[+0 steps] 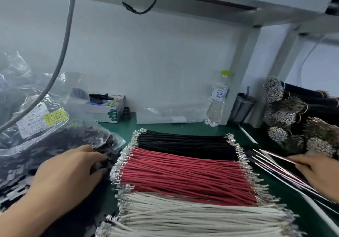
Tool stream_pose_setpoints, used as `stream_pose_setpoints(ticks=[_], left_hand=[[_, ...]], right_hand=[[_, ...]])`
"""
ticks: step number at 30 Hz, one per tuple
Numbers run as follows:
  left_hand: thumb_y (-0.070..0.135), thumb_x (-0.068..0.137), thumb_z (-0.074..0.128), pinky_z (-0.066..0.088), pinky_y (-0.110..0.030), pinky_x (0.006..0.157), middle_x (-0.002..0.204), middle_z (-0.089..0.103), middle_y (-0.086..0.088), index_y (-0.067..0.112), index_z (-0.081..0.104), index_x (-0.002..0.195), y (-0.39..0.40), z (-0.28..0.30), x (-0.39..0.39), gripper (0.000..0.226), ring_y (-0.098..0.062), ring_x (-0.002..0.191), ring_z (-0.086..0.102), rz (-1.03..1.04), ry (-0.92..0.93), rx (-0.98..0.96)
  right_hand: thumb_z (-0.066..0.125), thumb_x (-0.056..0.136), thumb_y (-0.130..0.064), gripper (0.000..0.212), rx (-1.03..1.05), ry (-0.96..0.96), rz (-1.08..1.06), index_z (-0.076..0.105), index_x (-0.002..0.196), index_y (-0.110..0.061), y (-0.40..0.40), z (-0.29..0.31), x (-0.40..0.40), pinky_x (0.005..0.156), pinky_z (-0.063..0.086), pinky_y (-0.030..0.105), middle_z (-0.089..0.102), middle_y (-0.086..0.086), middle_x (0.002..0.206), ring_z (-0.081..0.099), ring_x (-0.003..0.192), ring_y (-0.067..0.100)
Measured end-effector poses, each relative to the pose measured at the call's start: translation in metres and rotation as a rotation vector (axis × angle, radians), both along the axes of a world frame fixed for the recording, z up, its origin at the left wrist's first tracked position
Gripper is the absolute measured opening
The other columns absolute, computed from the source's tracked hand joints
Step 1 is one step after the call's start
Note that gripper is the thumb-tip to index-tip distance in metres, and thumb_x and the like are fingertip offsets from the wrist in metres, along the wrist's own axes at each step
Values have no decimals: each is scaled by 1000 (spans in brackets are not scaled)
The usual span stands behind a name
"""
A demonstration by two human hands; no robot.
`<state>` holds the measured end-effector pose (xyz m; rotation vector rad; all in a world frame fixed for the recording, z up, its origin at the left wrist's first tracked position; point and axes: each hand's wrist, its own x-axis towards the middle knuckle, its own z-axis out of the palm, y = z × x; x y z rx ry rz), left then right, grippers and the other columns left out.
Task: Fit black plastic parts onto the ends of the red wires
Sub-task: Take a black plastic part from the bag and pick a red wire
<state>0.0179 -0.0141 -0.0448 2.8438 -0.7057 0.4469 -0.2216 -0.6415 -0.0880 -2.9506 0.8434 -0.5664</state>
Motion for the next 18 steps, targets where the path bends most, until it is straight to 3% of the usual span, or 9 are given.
stream_pose_setpoints(ticks=[2,4,6,9,11,12,14,16,18], left_hand=[[55,85,71,58,-29,66,94,55,30,50,72,113,0,1,1,29,-4,87,66,15,15,1],[59,85,69,57,-27,59,97,55,29,50,71,112,0,4,0,29,-2,85,66,44,3,27],[65,85,67,54,-24,54,108,56,27,51,66,120,-1,4,-2,37,-3,87,68,55,-23,42],[66,90,60,48,-20,54,116,51,26,55,58,134,-3,3,-3,45,-1,90,68,24,-33,67],[64,94,56,47,-18,56,113,49,27,58,58,133,-3,3,-3,39,1,94,66,4,-46,87],[62,95,57,47,-18,56,112,49,28,58,60,131,-3,3,-3,37,2,95,66,5,-49,83],[58,94,61,48,-20,57,111,51,28,57,65,125,-3,4,-3,31,0,96,67,6,-45,59],[56,90,69,53,-26,58,107,56,29,51,73,115,-1,3,-1,26,-3,91,69,2,-29,22],[54,86,74,56,-29,61,103,60,28,46,78,107,-2,2,1,23,-5,87,70,-5,-17,-10]], right_hand=[[58,85,-35,55,110,69,-54,39,112,-79,9,-8,0,53,50,22,50,-30,97,53,64,-6],[60,85,-31,58,210,82,-61,41,111,-79,14,-15,-1,54,49,22,52,-24,79,54,65,-4],[65,83,-26,62,181,66,-52,44,108,-79,0,-22,-3,54,48,20,50,-25,71,54,64,-4],[65,79,-36,55,68,32,-58,44,101,-81,-29,-31,3,55,49,20,53,-27,76,53,62,-6],[55,75,-52,38,34,-21,-75,45,98,-81,-33,-22,13,55,51,23,51,-35,96,52,61,-8],[50,73,-57,32,12,-48,-92,49,98,-77,-24,-12,20,56,52,23,49,-38,100,52,61,-8],[47,70,-62,30,-27,-95,-99,60,97,-66,7,17,26,60,54,25,56,-35,89,56,61,-5],[56,73,-57,12,-31,-79,-123,63,80,-64,61,48,31,64,56,29,58,-31,78,58,65,0],[69,82,-40,30,-45,-84,-91,56,71,-64,125,84,39,70,53,32,57,-27,85,56,74,7]])
